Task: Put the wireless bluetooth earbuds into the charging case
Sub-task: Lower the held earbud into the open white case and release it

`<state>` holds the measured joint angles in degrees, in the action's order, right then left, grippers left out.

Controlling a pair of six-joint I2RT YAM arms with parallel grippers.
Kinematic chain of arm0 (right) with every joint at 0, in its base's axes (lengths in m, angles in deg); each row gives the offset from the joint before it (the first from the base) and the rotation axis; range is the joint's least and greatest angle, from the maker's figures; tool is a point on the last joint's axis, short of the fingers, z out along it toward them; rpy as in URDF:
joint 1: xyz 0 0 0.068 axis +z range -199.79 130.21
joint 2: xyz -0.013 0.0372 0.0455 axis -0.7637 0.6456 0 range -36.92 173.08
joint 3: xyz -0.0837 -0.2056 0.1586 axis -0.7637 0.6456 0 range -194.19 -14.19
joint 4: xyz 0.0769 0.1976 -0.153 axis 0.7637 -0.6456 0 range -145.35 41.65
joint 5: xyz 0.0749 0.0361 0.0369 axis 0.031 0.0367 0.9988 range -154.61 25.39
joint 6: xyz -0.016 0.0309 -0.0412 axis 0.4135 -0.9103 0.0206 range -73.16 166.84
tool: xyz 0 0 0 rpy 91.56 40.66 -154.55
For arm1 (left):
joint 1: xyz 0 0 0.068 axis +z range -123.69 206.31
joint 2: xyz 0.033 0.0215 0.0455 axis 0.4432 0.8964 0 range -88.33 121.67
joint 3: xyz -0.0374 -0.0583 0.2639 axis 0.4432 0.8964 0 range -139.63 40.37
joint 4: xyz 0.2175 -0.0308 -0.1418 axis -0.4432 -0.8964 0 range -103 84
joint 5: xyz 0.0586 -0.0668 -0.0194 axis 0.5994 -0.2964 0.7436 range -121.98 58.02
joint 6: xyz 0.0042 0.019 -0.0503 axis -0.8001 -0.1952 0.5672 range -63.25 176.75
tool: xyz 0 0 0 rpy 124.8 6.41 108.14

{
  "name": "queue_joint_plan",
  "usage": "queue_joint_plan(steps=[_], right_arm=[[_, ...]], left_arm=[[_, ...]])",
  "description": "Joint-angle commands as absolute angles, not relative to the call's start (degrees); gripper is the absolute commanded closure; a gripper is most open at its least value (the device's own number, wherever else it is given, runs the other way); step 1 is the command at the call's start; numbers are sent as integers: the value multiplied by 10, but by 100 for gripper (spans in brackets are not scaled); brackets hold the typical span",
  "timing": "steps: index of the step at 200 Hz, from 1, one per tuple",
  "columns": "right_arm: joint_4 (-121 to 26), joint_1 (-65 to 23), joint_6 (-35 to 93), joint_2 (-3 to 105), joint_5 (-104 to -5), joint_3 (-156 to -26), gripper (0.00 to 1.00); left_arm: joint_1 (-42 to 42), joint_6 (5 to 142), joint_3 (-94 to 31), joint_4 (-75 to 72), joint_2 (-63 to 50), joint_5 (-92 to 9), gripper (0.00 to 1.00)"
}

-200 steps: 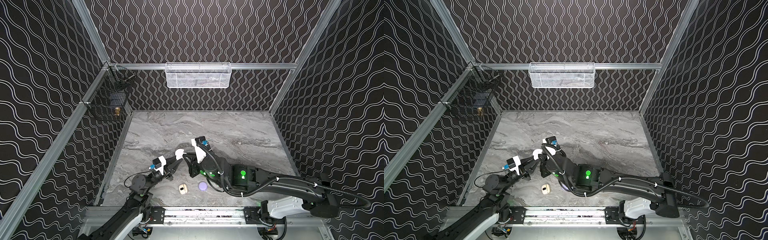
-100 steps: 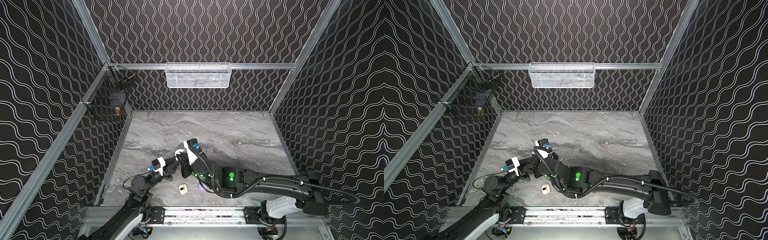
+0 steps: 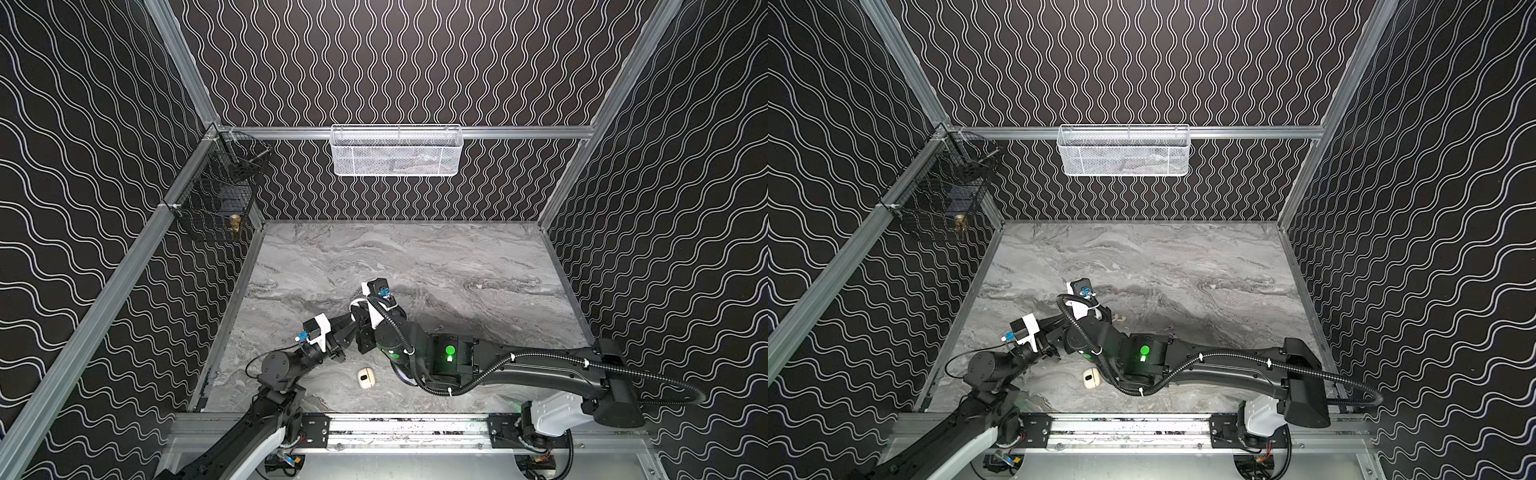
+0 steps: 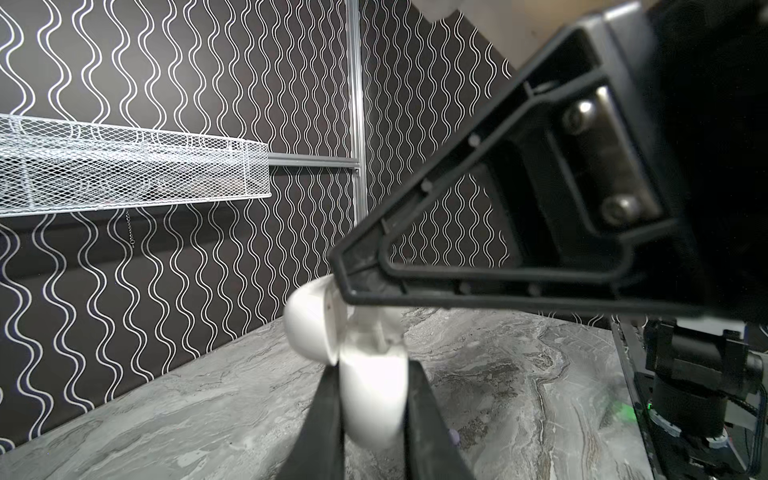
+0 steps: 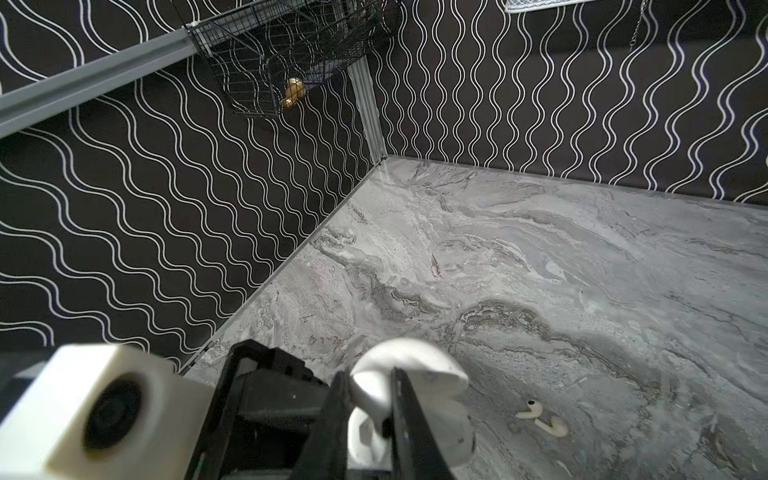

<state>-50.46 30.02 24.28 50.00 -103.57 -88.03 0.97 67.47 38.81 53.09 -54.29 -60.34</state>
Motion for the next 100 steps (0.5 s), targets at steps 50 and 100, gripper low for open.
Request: queue_joint_plan(steps=[50, 100], right_arm=[[-488, 300, 251, 504, -1059, -880, 88], [-487, 301, 253, 515, -1045, -876, 88]], left_arm=[[10, 682, 388, 553, -546, -607, 100], [11, 683, 388, 552, -548, -607, 100]])
